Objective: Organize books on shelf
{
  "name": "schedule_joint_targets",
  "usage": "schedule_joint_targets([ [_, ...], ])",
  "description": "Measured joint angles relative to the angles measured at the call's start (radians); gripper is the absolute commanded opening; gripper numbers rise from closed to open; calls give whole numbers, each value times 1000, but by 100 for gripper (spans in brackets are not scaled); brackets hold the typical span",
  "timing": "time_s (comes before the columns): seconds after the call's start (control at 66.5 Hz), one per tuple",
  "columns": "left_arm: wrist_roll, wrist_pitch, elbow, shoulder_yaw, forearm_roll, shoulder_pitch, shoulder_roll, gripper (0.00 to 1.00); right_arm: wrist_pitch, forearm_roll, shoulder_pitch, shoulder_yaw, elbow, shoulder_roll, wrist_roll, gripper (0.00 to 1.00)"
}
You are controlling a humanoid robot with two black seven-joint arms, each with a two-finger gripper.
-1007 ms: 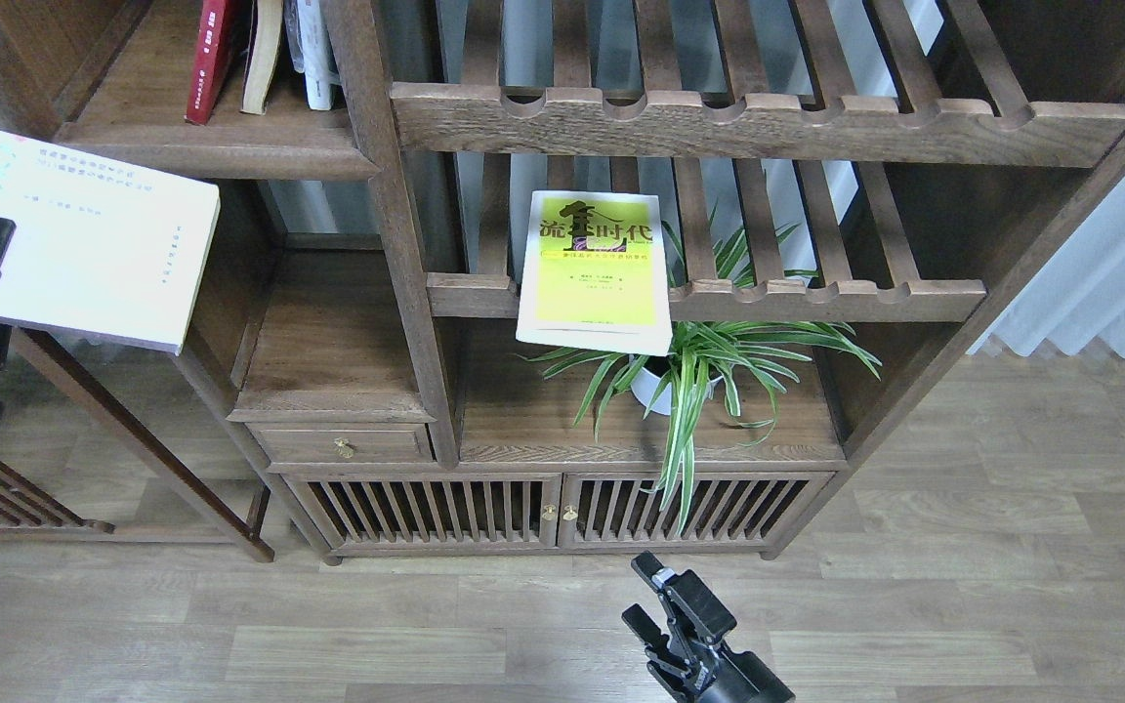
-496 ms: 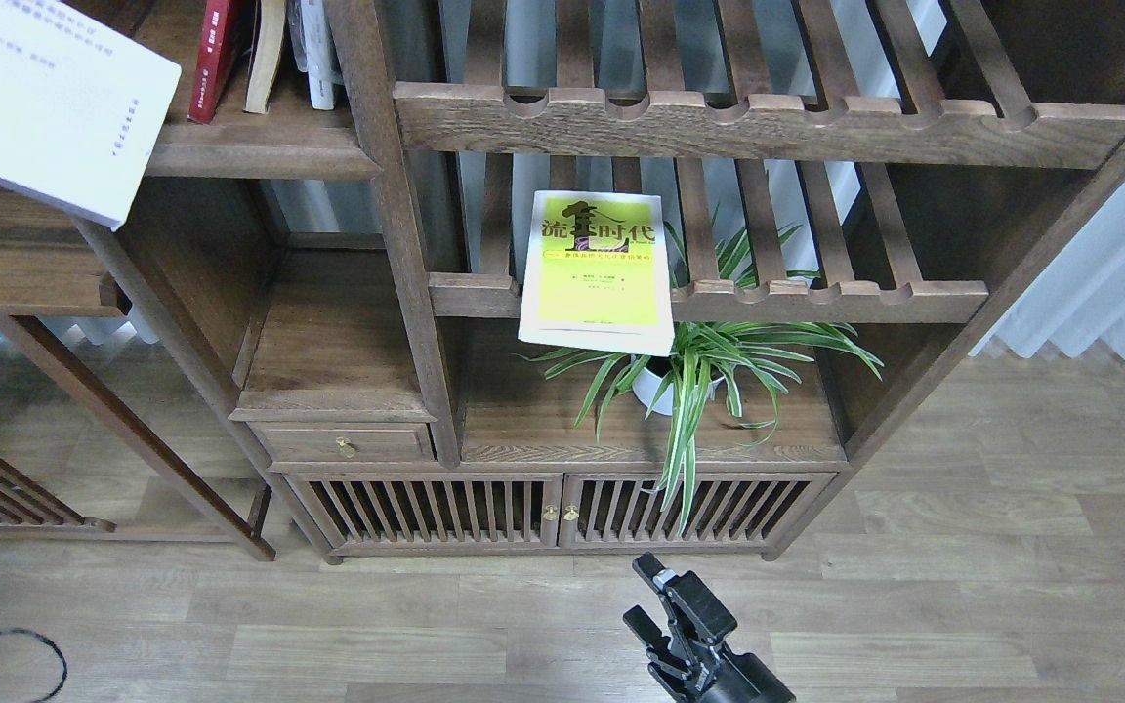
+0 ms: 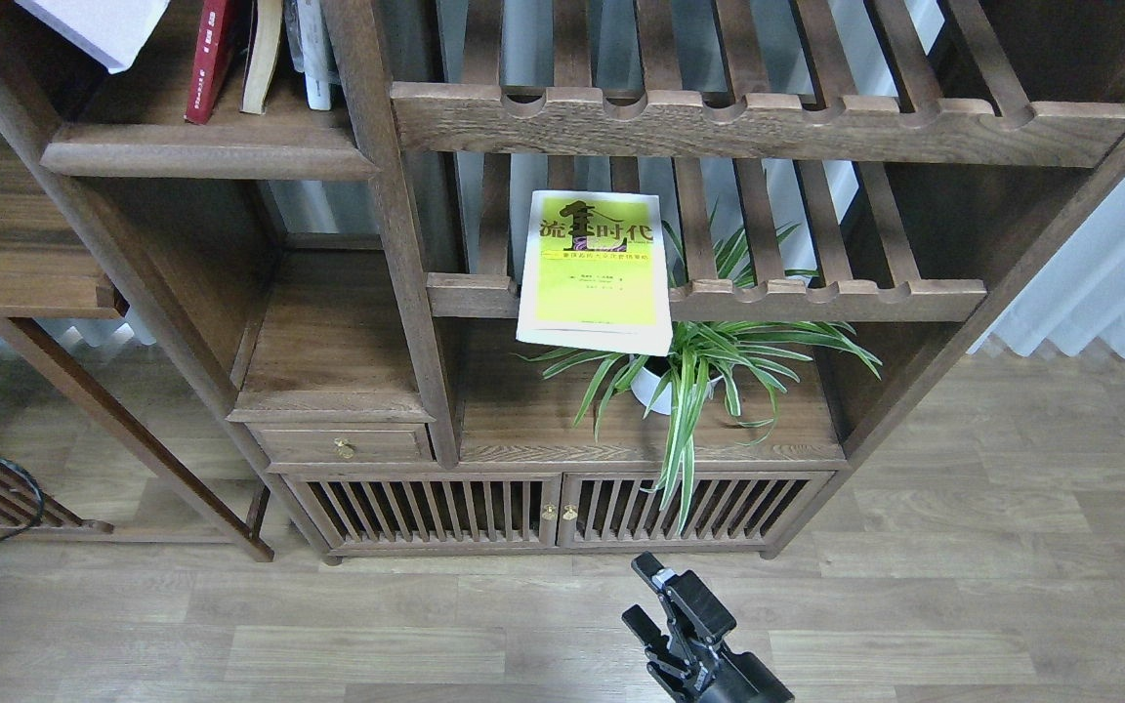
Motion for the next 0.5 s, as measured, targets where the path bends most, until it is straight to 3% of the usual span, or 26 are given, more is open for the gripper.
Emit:
schedule_joint_targets([
  [0.21, 0, 0, 139, 159, 5, -172, 84, 5, 0, 0, 0, 0, 0, 3, 1, 99],
  [0.496, 0, 0, 359, 292, 63, -327, 96, 4, 0, 0, 0, 0, 0, 4, 2, 99],
])
